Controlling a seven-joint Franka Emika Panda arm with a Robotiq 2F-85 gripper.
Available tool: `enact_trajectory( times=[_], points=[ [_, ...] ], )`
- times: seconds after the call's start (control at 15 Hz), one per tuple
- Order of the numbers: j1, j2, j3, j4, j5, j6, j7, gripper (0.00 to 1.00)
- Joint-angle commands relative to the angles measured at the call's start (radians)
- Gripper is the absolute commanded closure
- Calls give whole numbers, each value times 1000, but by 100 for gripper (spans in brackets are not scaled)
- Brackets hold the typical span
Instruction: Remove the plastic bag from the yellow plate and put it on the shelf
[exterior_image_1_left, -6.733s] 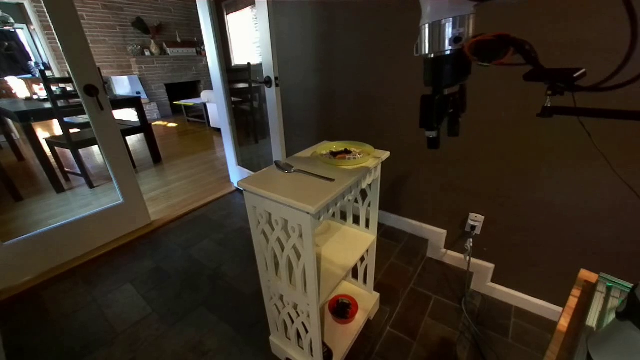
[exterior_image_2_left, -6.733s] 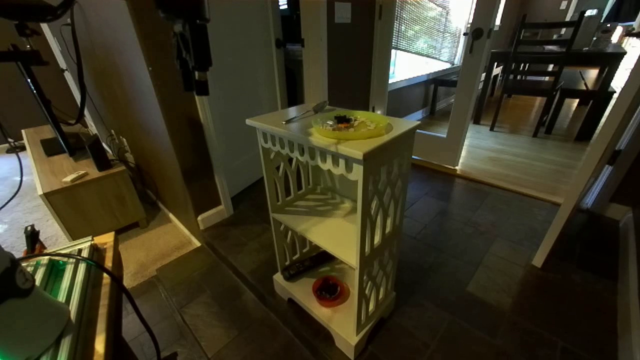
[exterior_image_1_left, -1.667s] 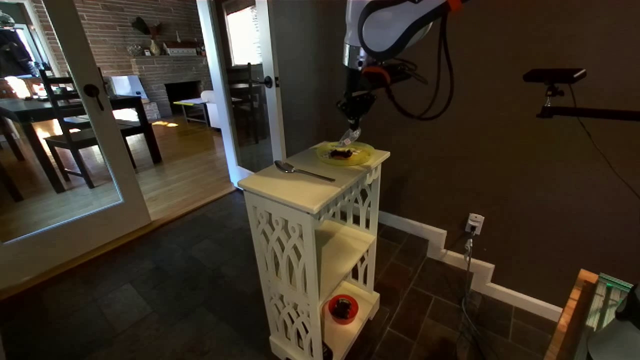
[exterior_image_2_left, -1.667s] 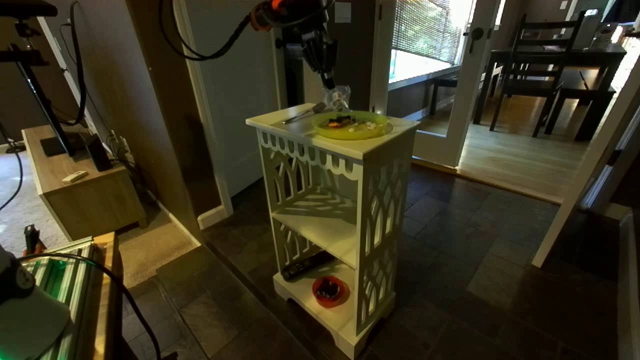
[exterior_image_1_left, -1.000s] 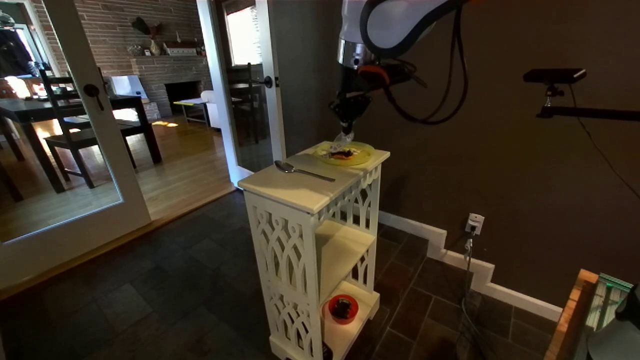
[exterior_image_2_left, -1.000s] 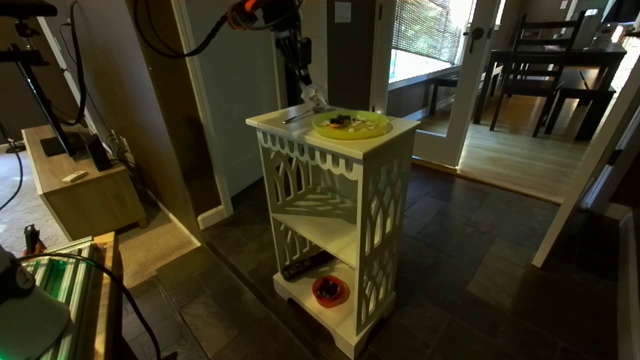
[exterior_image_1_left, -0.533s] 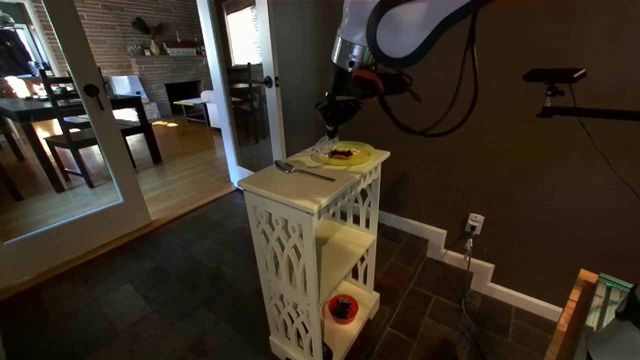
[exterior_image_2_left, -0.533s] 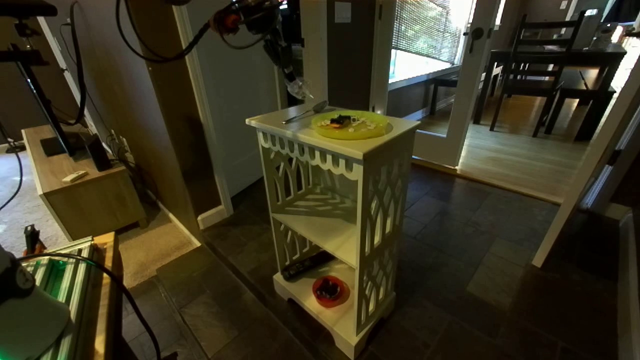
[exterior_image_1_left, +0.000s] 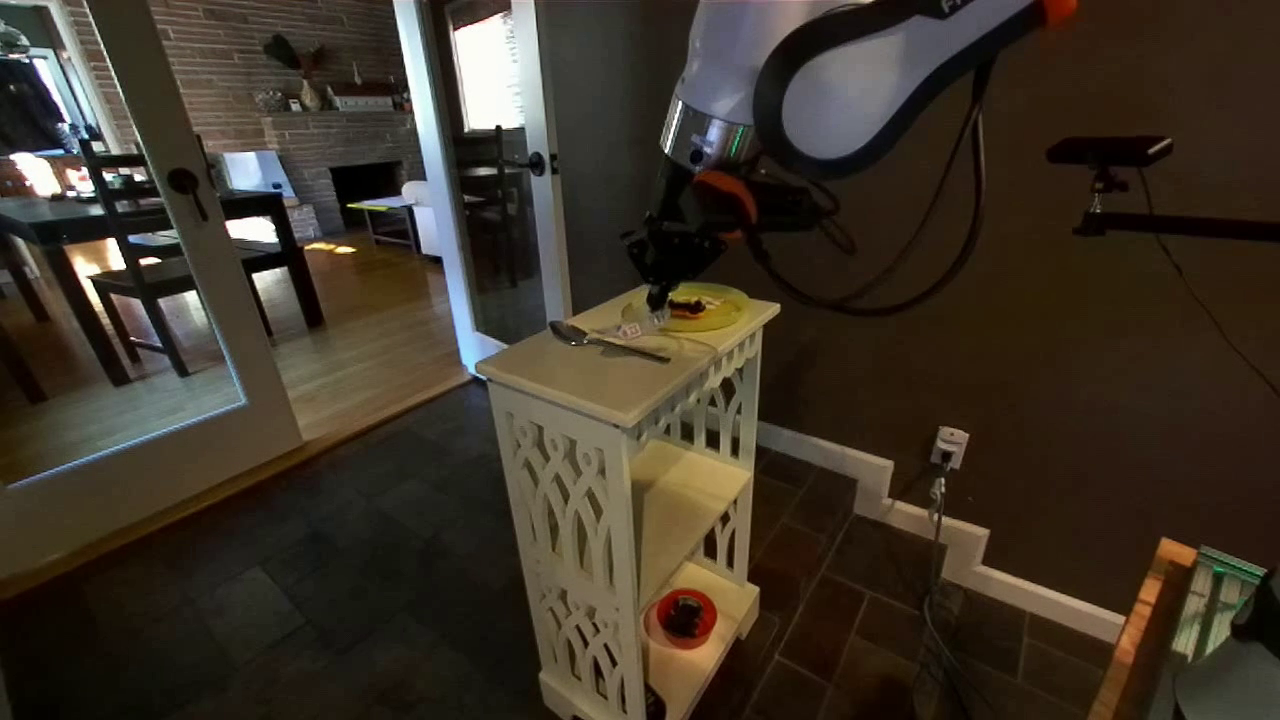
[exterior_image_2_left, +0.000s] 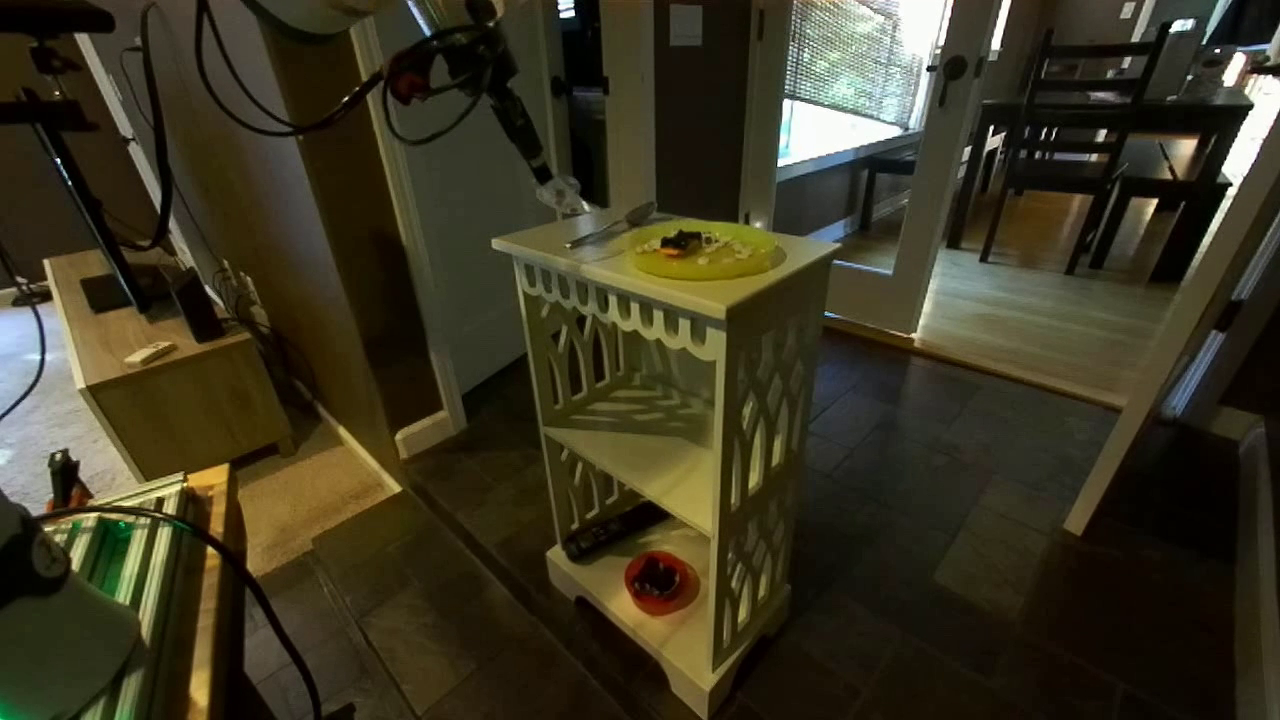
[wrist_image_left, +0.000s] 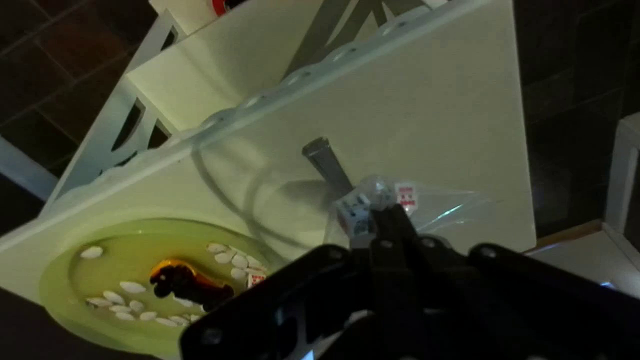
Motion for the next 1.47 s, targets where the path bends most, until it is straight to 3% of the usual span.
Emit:
enact_trajectory(
  times=[0.0, 0.33, 0.8, 0.87, 0.93, 1.13, 1.27, 1.4],
  points=[
    [0, -6, 35, -54, -54, 61, 209, 100],
    [-9, 19, 60, -87, -181, 194, 467, 100],
    [-39, 70, 57, -78, -495, 298, 801, 100],
    [-40, 75, 55, -80, -521, 316, 819, 74],
    [-40, 82, 53, -81, -541, 331, 822, 72],
    [-34, 99, 51, -85, -550, 367, 803, 53],
    [-29, 96, 53, -91, -516, 365, 770, 39],
    [-17, 75, 64, -102, -407, 345, 665, 26]
  ],
)
